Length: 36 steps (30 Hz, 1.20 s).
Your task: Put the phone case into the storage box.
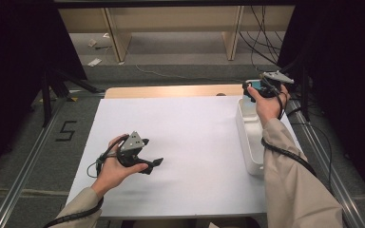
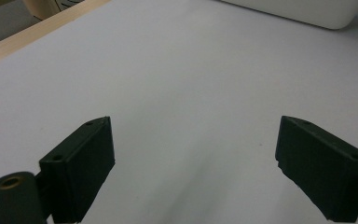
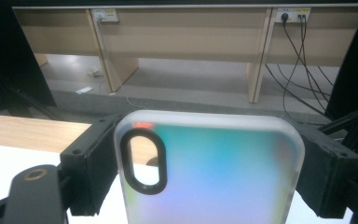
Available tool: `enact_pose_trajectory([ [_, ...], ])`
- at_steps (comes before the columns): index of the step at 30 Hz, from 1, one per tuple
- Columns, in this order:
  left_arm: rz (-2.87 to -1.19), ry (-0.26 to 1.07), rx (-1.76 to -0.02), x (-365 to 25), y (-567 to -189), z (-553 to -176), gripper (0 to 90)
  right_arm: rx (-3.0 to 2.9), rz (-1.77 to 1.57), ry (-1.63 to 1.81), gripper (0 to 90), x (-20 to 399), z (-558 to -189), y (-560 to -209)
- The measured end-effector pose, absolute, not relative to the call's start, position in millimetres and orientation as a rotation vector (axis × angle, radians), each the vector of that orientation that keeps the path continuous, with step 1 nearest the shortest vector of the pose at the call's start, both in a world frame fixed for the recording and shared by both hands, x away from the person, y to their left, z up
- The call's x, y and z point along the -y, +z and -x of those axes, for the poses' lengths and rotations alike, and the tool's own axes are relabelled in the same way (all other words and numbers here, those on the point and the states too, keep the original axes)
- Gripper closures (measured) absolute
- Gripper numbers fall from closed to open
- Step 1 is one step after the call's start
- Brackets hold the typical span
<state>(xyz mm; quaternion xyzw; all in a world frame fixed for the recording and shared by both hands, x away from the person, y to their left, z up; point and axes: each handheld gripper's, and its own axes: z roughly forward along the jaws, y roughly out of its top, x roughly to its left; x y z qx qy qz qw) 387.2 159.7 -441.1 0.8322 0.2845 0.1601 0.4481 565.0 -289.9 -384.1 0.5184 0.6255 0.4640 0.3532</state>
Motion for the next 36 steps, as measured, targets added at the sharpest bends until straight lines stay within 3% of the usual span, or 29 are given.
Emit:
enact_pose_trajectory([
  [36,-2.061,0.396,-0.703,-159.4,-441.2,-387.0,10.9,-1.65,-1.353,1.155,18.7,286.7,-571.6,-399.3],
])
